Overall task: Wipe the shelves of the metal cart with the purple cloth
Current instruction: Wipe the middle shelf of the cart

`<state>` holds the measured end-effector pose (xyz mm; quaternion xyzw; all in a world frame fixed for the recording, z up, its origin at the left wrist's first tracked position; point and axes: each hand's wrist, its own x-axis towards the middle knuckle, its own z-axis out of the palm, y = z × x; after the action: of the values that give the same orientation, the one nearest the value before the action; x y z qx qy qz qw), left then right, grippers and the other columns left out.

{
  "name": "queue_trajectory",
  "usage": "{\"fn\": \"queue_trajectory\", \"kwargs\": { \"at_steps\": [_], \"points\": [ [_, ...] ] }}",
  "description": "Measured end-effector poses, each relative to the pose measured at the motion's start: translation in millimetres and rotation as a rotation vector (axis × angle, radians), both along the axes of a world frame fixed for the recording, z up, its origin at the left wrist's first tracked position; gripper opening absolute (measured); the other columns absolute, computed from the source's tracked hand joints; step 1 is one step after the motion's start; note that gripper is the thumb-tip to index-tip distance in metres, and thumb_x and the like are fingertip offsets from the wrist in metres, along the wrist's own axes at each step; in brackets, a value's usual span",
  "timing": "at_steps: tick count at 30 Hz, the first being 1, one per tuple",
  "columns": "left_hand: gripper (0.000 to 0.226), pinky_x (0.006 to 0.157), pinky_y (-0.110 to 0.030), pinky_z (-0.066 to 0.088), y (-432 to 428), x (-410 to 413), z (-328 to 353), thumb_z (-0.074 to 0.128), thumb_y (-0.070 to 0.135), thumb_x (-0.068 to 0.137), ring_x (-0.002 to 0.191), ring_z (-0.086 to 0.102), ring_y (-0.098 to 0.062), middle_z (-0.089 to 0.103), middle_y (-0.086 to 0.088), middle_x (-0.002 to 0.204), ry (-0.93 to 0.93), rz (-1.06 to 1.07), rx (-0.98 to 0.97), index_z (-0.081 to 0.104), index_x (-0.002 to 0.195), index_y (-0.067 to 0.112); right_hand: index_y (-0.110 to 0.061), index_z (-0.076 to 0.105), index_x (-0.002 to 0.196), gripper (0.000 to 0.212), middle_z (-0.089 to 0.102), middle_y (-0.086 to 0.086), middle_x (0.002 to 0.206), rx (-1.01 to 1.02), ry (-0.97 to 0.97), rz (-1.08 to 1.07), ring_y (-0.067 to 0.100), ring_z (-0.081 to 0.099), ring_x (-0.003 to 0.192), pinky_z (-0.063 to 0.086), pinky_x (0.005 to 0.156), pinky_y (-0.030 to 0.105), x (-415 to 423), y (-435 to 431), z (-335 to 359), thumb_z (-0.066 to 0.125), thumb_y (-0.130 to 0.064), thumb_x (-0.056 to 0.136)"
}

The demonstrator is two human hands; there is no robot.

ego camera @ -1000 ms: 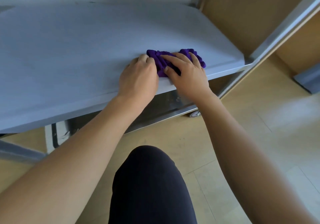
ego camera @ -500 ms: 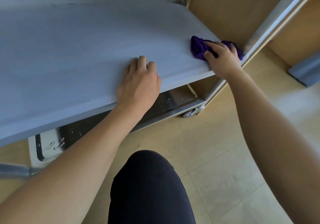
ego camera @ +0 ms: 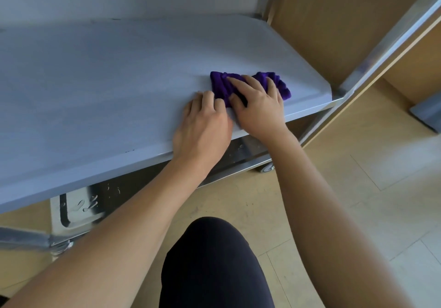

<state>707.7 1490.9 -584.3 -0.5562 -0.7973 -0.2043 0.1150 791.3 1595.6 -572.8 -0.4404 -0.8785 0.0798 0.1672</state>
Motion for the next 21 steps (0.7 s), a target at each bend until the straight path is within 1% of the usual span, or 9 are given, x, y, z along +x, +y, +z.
{"fn": "queue_trajectory", "kwargs": {
  "at_steps": [2,4,6,8,10,13,15,19,21],
  "points": [
    [0.015,0.086,-0.044,0.047,1.3,-2.1,-0.3,0.048,0.012,0.092,0.101,0.058,-0.039,0.057,-0.018,0.105,-0.032,-0.001,-0.002,0.06,0.092,0.002,-0.04,0.04,0.146,0.043,0.037,-0.007,0.155,0.0,-0.006,-0.004,0.039,0.015,0.148,0.01,0.119,0.052,1.9,3.7,0.9,0.036,-0.043,0.103],
    [0.021,0.091,-0.043,0.045,1.8,-6.4,1.0,0.047,0.015,0.095,0.109,0.054,-0.037,0.056,-0.016,0.114,-0.105,-0.014,-0.025,0.061,0.103,0.002,-0.041,0.039,0.146,0.044,0.037,-0.007,0.155,-0.01,-0.013,-0.002,0.039,0.014,0.148,0.011,0.119,0.052,2.2,5.4,0.5,0.035,-0.045,0.103],
    [0.028,0.094,-0.04,0.043,-1.3,-13.8,5.1,0.045,0.019,0.097,0.112,0.053,-0.033,0.054,-0.014,0.122,-0.179,-0.073,-0.056,0.061,0.113,0.002,-0.041,0.038,0.147,0.044,0.037,-0.007,0.155,-0.004,-0.018,-0.007,0.038,0.014,0.148,0.011,0.119,0.052,1.6,4.2,-0.3,0.034,-0.046,0.103],
    [0.033,0.094,-0.038,0.044,-13.0,-24.8,9.6,0.045,0.022,0.097,0.115,0.053,-0.03,0.052,-0.009,0.132,-0.222,-0.121,-0.08,0.06,0.119,0.003,-0.042,0.037,0.147,0.044,0.035,-0.007,0.156,-0.001,-0.023,-0.013,0.037,0.014,0.148,0.011,0.119,0.051,2.5,3.7,0.3,0.033,-0.046,0.103],
    [0.033,0.093,-0.036,0.046,-32.9,-37.3,12.9,0.045,0.023,0.097,0.119,0.053,-0.025,0.052,-0.001,0.139,-0.239,-0.128,-0.071,0.062,0.12,0.008,-0.042,0.036,0.147,0.044,0.034,-0.007,0.156,-0.012,-0.028,-0.01,0.037,0.013,0.148,0.01,0.119,0.052,3.1,5.2,1.2,0.032,-0.047,0.103],
    [0.034,0.096,-0.033,0.045,-74.2,-60.5,16.7,0.048,0.029,0.097,0.124,0.052,-0.019,0.051,0.007,0.141,-0.232,-0.079,-0.064,0.063,0.125,0.017,-0.042,0.036,0.147,0.044,0.033,-0.007,0.157,-0.035,-0.021,-0.012,0.037,0.012,0.148,0.009,0.119,0.053,1.7,3.8,1.6,0.032,-0.047,0.103],
    [0.034,0.095,-0.034,0.046,-103.7,-83.0,17.6,0.05,0.033,0.095,0.124,0.052,-0.017,0.052,0.01,0.14,-0.211,-0.014,-0.069,0.063,0.125,0.021,-0.042,0.036,0.147,0.044,0.034,-0.007,0.157,-0.039,-0.019,-0.026,0.038,0.012,0.148,0.008,0.119,0.053,-0.8,1.7,2.3,0.032,-0.046,0.104],
    [0.028,0.097,-0.031,0.046,-142.5,-118.2,12.6,0.056,0.021,0.091,0.114,0.06,-0.014,0.059,0.013,0.132,-0.294,0.069,0.044,0.069,0.116,0.022,-0.039,0.037,0.147,0.044,0.035,-0.005,0.156,-0.046,-0.012,-0.057,0.042,0.014,0.147,0.009,0.119,0.054,-9.7,-7.4,6.0,0.034,-0.042,0.103],
    [0.027,0.096,-0.034,0.048,-145.3,-121.8,7.8,0.055,0.018,0.09,0.111,0.06,-0.014,0.06,0.013,0.129,-0.309,0.094,0.079,0.069,0.113,0.022,-0.039,0.038,0.147,0.045,0.036,-0.004,0.155,-0.051,-0.004,-0.058,0.044,0.015,0.145,0.01,0.119,0.055,-20.3,-20.5,7.4,0.035,-0.042,0.102]
  ]
}}
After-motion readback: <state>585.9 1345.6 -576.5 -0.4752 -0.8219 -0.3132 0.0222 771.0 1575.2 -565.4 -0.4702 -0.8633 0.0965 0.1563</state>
